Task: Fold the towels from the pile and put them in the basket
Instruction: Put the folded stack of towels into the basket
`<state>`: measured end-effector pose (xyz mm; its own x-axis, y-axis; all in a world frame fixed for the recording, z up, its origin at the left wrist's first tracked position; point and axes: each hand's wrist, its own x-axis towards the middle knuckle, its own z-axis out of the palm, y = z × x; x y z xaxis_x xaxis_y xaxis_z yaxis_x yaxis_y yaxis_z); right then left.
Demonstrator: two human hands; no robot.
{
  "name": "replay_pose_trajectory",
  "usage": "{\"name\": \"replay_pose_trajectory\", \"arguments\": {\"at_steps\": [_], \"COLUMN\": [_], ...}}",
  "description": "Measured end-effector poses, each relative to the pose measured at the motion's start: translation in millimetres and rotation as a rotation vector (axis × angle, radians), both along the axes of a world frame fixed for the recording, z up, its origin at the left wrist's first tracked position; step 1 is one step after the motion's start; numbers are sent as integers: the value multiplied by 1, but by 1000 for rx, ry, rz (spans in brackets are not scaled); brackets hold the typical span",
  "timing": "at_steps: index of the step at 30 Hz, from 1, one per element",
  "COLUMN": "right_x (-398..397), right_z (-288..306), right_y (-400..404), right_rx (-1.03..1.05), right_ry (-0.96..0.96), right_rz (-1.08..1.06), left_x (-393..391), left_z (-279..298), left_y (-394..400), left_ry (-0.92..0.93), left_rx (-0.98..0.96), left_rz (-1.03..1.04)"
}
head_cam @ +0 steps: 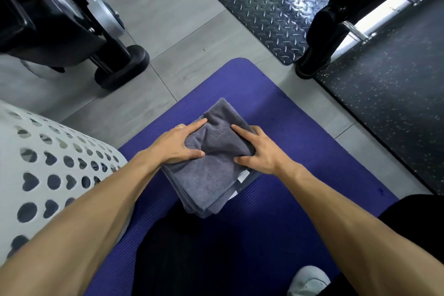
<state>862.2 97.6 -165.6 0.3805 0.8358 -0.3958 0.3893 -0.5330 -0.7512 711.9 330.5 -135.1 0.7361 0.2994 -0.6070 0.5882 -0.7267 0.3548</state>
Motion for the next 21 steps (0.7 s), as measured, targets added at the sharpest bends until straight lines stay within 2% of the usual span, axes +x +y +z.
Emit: {"name": "replay_pose_trajectory", "arguments": {"at_steps": [4,7,12,16,21], "right_x": [-31,-54,-66,-67,-52], "right_z": [12,21,41,63,73], "right_y": [-2,-8,-11,-10,-10], "right_rx": [16,85,135,174,141], "right_ry": [-330,-439,-456,-429,-367], "right_rz": [-22,-20,71,52,43], "left_x": [-9,-29,-64,-70,-59], "left_z": [13,23,42,66,87], "left_y": [-25,-45,-64,-70,-70], "left_ry": [-80,-142,-214,-237,-211], "left_rx": [165,239,258,268,252], "left_rz": [54,137,266,333,312]}}
